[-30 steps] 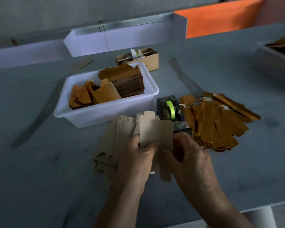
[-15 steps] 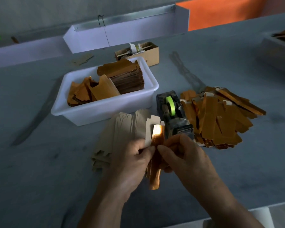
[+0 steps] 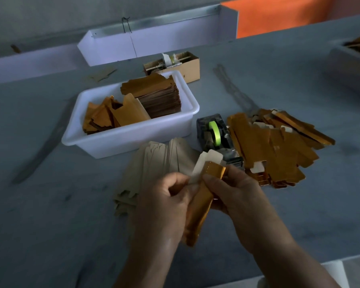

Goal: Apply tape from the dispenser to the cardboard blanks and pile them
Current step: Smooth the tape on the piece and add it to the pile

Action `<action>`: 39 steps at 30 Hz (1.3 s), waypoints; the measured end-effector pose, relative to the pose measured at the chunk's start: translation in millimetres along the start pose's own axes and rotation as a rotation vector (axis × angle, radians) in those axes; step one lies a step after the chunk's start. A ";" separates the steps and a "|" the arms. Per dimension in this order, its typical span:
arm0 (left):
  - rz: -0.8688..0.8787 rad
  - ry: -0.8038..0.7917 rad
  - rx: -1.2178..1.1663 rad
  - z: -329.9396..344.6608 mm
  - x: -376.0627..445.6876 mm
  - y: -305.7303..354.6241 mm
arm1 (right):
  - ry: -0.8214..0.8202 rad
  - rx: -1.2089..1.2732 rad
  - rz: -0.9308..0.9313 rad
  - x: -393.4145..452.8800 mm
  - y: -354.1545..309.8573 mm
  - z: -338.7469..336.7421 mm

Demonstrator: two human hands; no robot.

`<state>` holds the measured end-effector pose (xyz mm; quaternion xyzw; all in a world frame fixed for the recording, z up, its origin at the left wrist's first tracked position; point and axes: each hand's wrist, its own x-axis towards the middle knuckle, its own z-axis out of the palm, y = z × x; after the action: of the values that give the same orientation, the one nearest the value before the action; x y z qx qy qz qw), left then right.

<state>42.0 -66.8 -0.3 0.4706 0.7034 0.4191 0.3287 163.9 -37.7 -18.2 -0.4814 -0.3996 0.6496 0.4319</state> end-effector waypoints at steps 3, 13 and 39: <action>0.296 0.172 0.490 9.7 -7.0 4.6 | 0.033 -0.025 -0.030 1.6 0.1 5.1; 0.486 0.108 0.841 36.9 -26.5 1.9 | 0.103 -0.153 -0.063 -0.4 -0.9 0.9; -0.281 -0.047 -0.568 30.9 18.3 14.0 | 0.255 -0.846 -0.231 42.5 -23.3 -35.0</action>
<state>67.6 -38.2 -2.3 0.2680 0.6086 0.5383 0.5178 195.0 13.2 -16.0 -0.6438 -0.6246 0.3124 0.3127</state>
